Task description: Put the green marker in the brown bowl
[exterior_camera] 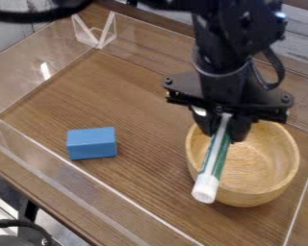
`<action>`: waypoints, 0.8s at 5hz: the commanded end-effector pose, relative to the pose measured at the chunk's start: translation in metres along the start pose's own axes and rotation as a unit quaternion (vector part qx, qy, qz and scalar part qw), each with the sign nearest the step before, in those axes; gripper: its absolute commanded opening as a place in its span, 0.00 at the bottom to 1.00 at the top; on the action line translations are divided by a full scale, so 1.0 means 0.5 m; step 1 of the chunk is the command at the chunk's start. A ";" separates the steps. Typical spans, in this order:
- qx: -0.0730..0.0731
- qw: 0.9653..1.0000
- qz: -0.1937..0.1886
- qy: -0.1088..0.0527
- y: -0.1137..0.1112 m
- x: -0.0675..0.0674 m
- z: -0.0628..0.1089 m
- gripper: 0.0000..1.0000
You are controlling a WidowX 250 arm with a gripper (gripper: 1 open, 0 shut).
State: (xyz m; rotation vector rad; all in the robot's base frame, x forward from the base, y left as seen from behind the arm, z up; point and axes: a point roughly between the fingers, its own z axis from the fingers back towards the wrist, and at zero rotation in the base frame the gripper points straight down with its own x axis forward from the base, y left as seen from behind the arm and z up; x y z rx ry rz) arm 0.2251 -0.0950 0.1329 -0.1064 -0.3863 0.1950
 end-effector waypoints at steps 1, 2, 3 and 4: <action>-0.012 1.000 -0.004 -0.017 -0.015 0.001 0.016 0.00; -0.011 1.000 -0.009 -0.016 -0.016 -0.007 0.013 0.00; -0.007 1.000 -0.013 -0.016 -0.016 -0.012 0.008 0.00; -0.003 1.000 -0.017 -0.015 -0.017 -0.017 0.001 0.00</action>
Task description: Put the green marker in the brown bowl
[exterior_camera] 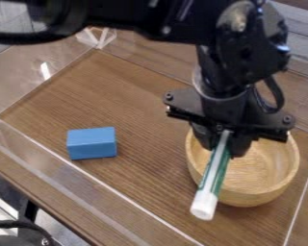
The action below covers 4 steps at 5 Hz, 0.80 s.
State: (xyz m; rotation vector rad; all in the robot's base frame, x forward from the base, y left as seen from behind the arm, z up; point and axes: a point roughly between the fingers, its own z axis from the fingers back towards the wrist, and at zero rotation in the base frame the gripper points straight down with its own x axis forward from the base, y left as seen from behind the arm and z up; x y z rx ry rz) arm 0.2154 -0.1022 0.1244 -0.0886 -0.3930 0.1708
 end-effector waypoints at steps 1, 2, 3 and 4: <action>-0.003 1.000 -0.005 -0.011 -0.007 0.007 0.004 0.00; 0.001 1.000 -0.007 -0.009 -0.006 0.007 0.000 0.00; 0.001 1.000 -0.008 -0.007 -0.006 0.011 -0.002 0.00; 0.001 1.000 -0.008 -0.005 -0.007 0.015 -0.004 0.00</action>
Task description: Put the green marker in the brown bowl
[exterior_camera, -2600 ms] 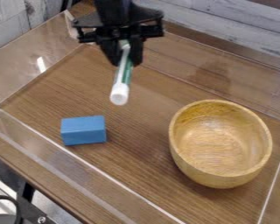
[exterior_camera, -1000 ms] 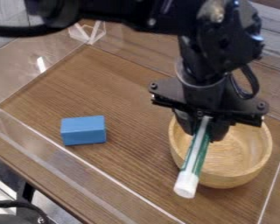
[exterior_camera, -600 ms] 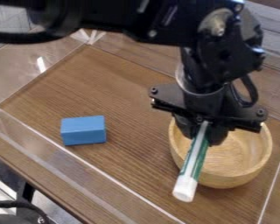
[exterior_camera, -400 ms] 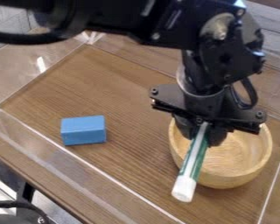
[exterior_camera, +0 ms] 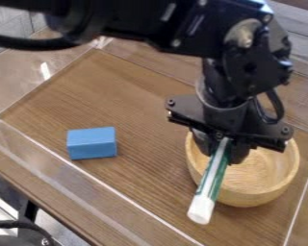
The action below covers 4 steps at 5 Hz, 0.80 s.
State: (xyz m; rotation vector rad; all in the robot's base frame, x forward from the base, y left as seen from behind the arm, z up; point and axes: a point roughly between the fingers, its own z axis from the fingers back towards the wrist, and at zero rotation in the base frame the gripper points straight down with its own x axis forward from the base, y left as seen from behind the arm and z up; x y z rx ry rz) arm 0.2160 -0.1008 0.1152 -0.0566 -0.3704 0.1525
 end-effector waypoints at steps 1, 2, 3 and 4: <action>-0.013 1.000 0.004 -0.014 -0.012 0.023 0.013 0.00; -0.013 1.000 0.003 -0.012 -0.011 0.026 0.013 0.00; -0.014 1.000 0.003 -0.010 -0.011 0.029 0.012 0.00; -0.015 1.000 0.004 -0.008 -0.010 0.032 0.009 0.00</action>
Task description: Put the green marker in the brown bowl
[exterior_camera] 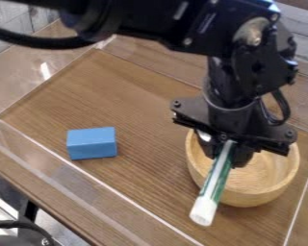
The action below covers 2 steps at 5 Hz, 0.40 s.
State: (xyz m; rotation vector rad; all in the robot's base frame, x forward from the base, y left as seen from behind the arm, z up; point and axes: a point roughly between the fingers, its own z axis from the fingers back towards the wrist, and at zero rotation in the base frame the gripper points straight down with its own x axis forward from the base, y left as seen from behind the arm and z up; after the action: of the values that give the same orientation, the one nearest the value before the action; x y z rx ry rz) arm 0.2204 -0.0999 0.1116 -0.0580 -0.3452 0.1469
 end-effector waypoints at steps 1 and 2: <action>-0.014 1.000 0.004 -0.019 -0.010 0.030 0.019 0.00; -0.013 1.000 0.002 -0.016 -0.010 0.034 0.020 0.00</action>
State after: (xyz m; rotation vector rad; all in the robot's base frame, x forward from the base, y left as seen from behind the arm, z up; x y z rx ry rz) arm 0.2250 -0.1000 0.1146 -0.0599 -0.3410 0.1374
